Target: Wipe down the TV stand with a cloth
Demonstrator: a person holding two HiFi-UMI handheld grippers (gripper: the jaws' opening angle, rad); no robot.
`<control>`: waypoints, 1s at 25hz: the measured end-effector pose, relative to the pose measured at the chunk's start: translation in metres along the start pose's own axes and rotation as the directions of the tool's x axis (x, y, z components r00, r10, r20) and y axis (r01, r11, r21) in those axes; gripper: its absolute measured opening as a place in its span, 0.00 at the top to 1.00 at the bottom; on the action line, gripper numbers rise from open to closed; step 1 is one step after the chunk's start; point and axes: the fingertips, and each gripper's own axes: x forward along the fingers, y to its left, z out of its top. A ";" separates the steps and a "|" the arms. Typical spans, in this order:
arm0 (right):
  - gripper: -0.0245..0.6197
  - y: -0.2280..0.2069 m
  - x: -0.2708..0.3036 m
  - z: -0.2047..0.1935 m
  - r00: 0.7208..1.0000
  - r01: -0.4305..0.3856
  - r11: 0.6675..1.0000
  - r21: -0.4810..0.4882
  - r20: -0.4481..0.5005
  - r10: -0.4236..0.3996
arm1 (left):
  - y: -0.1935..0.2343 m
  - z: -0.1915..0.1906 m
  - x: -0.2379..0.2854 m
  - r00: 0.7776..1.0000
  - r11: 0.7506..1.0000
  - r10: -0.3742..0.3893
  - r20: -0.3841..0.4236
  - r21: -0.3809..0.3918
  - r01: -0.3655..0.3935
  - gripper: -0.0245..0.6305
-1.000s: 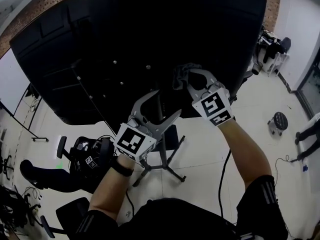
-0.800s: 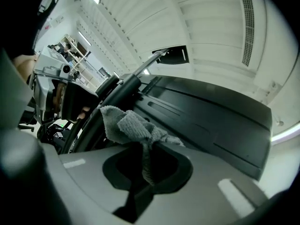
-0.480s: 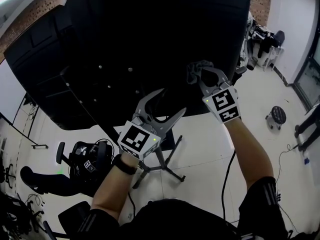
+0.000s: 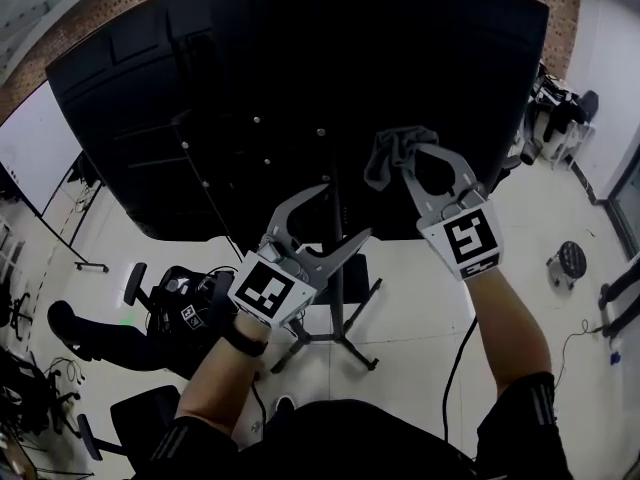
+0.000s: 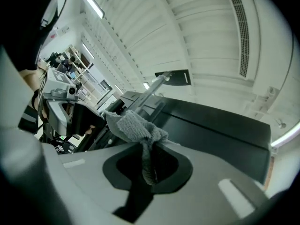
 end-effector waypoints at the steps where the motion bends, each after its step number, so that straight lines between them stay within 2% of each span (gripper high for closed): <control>1: 0.91 0.010 0.005 0.012 1.000 -0.015 1.000 -0.017 0.013 0.015 | 0.006 0.002 -0.010 1.000 1.000 0.012 -0.001 0.004 -0.012 0.46; 6: 0.91 0.064 0.045 0.063 0.995 -0.077 0.993 -0.089 0.060 0.083 | 0.041 0.010 -0.061 0.999 0.998 0.052 0.006 0.029 -0.052 0.46; 9: 0.91 0.098 0.072 0.091 0.993 -0.104 0.985 -0.135 0.050 0.112 | 0.066 0.015 -0.097 0.997 0.997 0.071 0.009 0.042 -0.072 0.46; 18: 0.91 0.196 0.167 0.172 0.984 -0.157 0.972 -0.176 0.061 0.170 | 0.157 0.033 -0.204 0.991 0.989 0.130 0.018 0.066 -0.130 0.46; 22: 0.91 0.238 0.215 0.203 0.975 -0.181 0.966 -0.182 0.096 0.201 | 0.194 0.035 -0.248 0.987 0.984 0.162 0.005 0.081 -0.161 0.46; 25: 0.91 0.267 0.251 0.213 0.975 -0.204 0.959 -0.196 0.047 0.217 | 0.221 0.031 -0.281 0.981 0.978 0.191 -0.011 0.091 -0.190 0.46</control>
